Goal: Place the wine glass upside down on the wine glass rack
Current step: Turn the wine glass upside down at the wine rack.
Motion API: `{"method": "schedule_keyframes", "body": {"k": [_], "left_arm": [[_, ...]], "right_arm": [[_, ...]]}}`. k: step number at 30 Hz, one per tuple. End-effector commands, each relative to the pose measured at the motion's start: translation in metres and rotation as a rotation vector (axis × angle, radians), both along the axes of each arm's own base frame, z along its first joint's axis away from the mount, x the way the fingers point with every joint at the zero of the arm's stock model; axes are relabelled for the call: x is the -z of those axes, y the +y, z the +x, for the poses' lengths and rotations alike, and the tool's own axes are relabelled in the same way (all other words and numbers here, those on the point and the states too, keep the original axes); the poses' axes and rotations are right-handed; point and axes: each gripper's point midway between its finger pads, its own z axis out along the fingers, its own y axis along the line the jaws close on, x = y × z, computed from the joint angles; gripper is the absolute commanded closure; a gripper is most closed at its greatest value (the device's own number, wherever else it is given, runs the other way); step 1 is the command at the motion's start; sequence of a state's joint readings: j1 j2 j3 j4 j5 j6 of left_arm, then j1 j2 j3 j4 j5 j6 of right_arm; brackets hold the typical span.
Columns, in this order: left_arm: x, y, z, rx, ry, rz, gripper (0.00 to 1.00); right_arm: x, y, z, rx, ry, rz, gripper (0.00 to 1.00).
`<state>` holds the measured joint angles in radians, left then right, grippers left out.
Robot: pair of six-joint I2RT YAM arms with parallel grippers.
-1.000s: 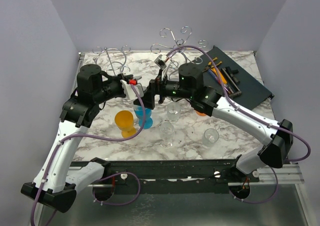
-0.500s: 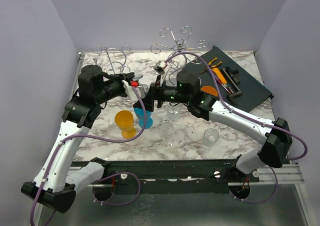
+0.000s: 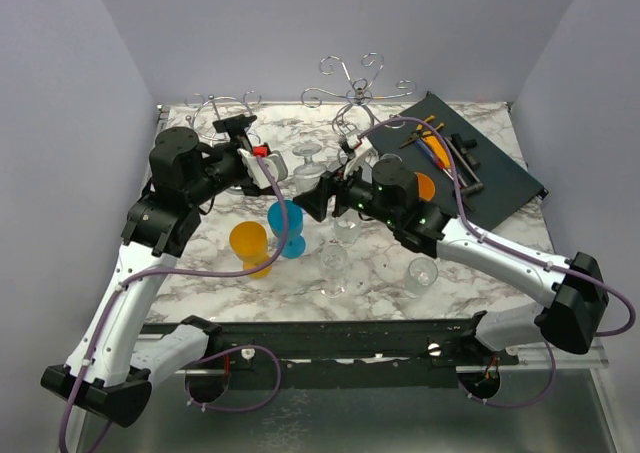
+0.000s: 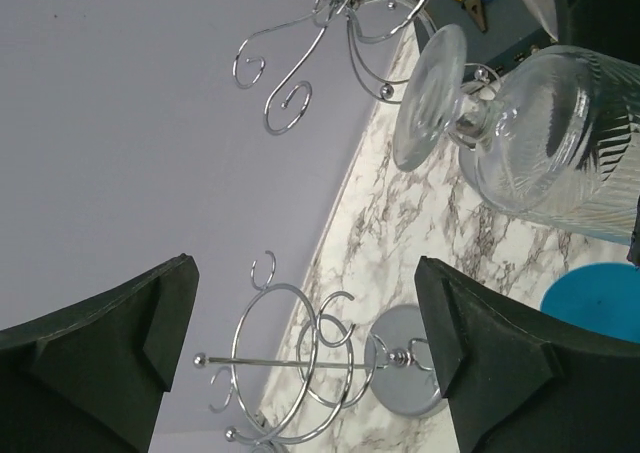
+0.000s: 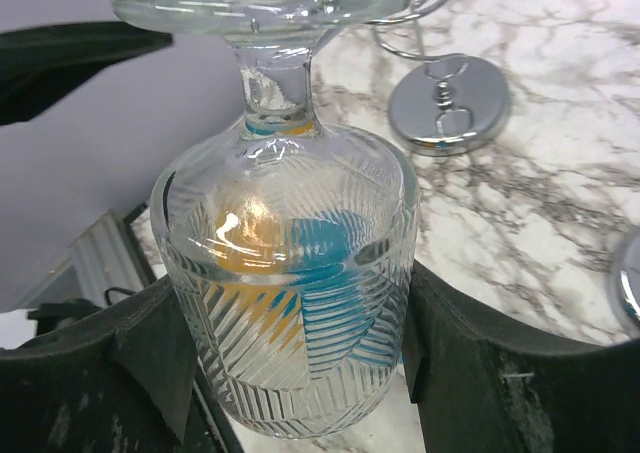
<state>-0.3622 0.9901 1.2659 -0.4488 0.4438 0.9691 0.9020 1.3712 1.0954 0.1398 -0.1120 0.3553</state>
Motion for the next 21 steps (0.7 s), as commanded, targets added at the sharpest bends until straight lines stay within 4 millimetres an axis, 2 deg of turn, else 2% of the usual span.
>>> {"method": "schedule_keyframes", "body": {"k": [1,12,21], "left_arm": [[-0.017,0.006,0.005,-0.092,0.079,-0.141,0.01],[-0.001,0.005,0.018,-0.228,0.369,-0.291,0.01],[0.011,-0.002,0.018,-0.21,0.437,-0.292,0.01]], "right_arm": [[-0.034,-0.032,0.025,0.173,-0.166,0.012,0.99],[-0.044,-0.103,0.061,0.309,-0.268,0.01,0.99],[-0.039,-0.105,0.082,0.323,-0.296,-0.028,0.99]]}}
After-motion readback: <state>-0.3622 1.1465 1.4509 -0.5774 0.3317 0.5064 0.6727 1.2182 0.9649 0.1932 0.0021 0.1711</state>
